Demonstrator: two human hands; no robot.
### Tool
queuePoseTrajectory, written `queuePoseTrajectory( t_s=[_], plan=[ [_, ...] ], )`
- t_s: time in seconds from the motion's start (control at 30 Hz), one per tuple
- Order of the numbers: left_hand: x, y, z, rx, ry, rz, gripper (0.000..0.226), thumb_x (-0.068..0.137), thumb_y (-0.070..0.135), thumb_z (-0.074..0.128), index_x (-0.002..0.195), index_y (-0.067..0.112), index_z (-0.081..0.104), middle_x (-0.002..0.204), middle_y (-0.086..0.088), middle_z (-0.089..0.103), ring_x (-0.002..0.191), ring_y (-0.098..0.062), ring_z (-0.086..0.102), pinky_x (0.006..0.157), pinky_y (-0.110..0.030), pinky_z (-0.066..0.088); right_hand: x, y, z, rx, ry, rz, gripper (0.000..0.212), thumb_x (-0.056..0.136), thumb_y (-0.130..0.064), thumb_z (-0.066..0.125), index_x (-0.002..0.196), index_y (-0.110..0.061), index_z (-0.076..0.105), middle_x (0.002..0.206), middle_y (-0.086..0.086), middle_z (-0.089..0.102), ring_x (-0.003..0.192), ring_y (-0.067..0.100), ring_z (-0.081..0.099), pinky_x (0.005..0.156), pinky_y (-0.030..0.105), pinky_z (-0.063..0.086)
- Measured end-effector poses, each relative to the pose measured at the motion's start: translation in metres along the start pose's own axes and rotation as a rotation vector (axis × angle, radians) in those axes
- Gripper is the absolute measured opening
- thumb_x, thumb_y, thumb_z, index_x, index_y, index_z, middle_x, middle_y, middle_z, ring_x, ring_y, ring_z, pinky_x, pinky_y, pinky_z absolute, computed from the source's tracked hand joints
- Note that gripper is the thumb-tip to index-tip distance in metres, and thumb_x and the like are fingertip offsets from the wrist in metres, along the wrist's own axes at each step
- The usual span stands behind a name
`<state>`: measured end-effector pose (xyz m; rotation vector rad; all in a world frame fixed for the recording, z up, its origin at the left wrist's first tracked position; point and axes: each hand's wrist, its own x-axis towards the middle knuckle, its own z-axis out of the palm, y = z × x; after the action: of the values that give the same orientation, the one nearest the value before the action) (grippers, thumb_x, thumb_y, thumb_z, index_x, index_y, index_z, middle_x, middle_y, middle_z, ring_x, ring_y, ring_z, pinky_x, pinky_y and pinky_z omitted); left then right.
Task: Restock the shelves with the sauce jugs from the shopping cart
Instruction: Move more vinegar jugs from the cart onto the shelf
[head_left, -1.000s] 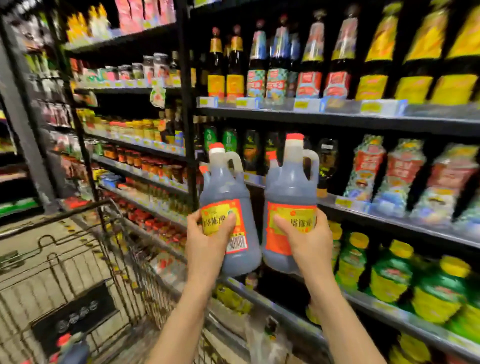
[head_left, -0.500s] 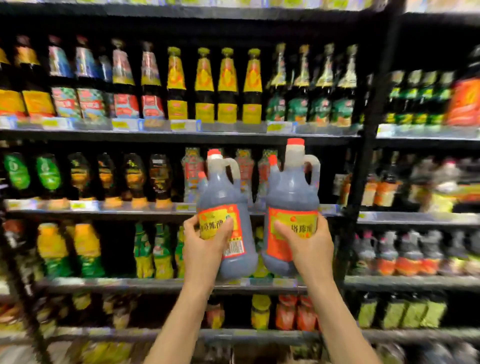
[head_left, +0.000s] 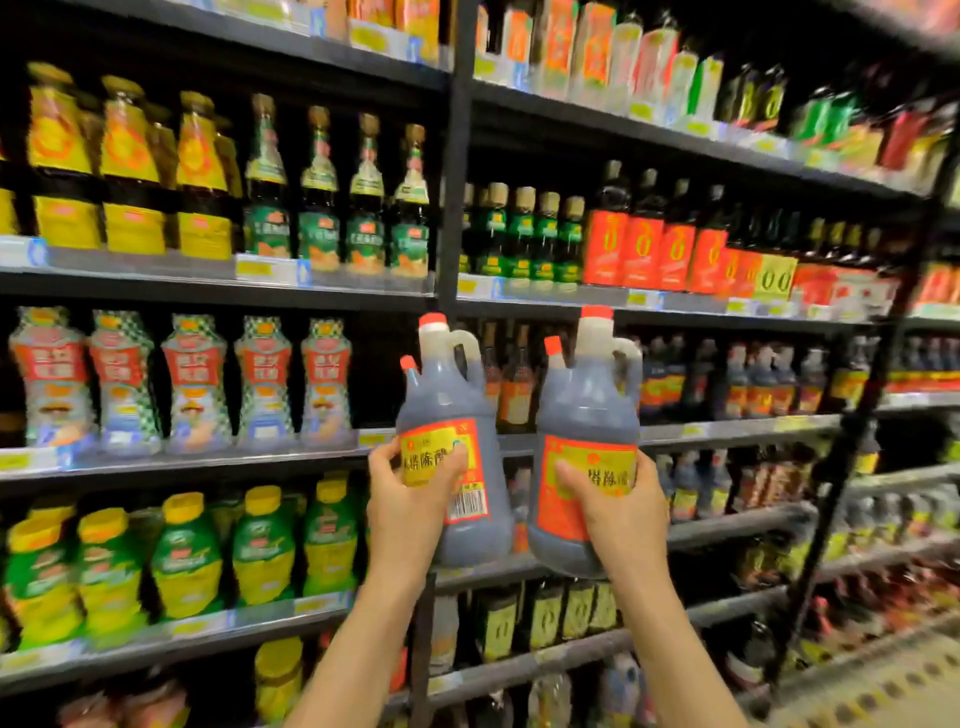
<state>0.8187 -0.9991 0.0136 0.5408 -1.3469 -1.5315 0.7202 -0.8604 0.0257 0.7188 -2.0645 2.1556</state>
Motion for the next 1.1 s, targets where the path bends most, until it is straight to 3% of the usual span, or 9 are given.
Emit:
queuePoseTrajectory(
  t_s=[0.13,0.3,0.47,0.67,0.77,0.9,1.1],
  plan=[
    [-0.005,-0.02,0.068,0.0,-0.085,-0.02,0.053,0.074,0.028,0.075,0.115,0.019,0.042,0.099,-0.003,0.063,0.087,-0.02,0.064,0.076,-0.039,0.053,0.032,0.017,-0.054,-0.017,0.067,0.034,0.063,0.07,-0.029,0.079,0.123,-0.015,0.048,0.103,0.001,0.062,0.09,0.018,0.061,0.074,0.031,0.046],
    [-0.003,-0.045,0.141,-0.017,-0.193,-0.056,0.053,0.076,0.027,0.073,0.117,0.021,0.04,0.097,0.002,0.06,0.087,-0.016,0.062,0.075,-0.036,0.051,0.069,0.038,-0.106,-0.068,0.163,0.043,0.059,0.071,-0.028,0.079,0.12,-0.017,0.049,0.101,0.0,0.062,0.086,0.016,0.059,0.065,0.022,0.044],
    [0.007,-0.071,0.209,-0.049,-0.291,-0.085,0.051,0.077,0.024,0.072,0.115,0.02,0.04,0.097,-0.003,0.062,0.082,-0.017,0.063,0.068,-0.031,0.05,0.11,0.065,-0.147,-0.107,0.254,0.061,0.066,0.069,-0.032,0.08,0.124,-0.016,0.048,0.107,0.002,0.064,0.092,0.02,0.062,0.077,0.034,0.049],
    [0.032,-0.107,0.289,-0.081,-0.384,-0.124,0.067,0.071,0.033,0.078,0.124,0.016,0.039,0.106,-0.009,0.062,0.088,-0.022,0.065,0.076,-0.04,0.054,0.173,0.1,-0.182,-0.16,0.343,0.082,0.066,0.067,-0.035,0.081,0.123,-0.017,0.05,0.107,0.005,0.065,0.094,0.024,0.063,0.086,0.046,0.052],
    [0.05,-0.124,0.33,-0.052,-0.409,-0.142,0.081,0.051,0.053,0.079,0.117,0.023,0.042,0.105,-0.006,0.064,0.092,-0.025,0.066,0.083,-0.048,0.053,0.21,0.113,-0.198,-0.162,0.373,0.085,0.064,0.067,-0.033,0.081,0.121,-0.016,0.051,0.105,0.005,0.065,0.093,0.023,0.063,0.084,0.043,0.052],
    [0.069,-0.146,0.378,-0.065,-0.459,-0.156,0.064,0.067,0.037,0.08,0.115,0.021,0.042,0.107,-0.009,0.064,0.092,-0.026,0.066,0.082,-0.049,0.054,0.252,0.128,-0.218,-0.143,0.401,0.093,0.062,0.069,-0.03,0.08,0.121,-0.016,0.049,0.101,0.001,0.063,0.089,0.02,0.062,0.08,0.038,0.05],
    [0.085,-0.176,0.435,-0.056,-0.479,-0.17,0.058,0.069,0.035,0.075,0.114,0.021,0.041,0.108,-0.012,0.062,0.093,-0.028,0.065,0.082,-0.046,0.054,0.301,0.157,-0.249,-0.128,0.401,0.108,0.061,0.071,-0.03,0.079,0.121,-0.019,0.046,0.099,-0.005,0.06,0.09,0.016,0.061,0.077,0.034,0.049]
  ],
)
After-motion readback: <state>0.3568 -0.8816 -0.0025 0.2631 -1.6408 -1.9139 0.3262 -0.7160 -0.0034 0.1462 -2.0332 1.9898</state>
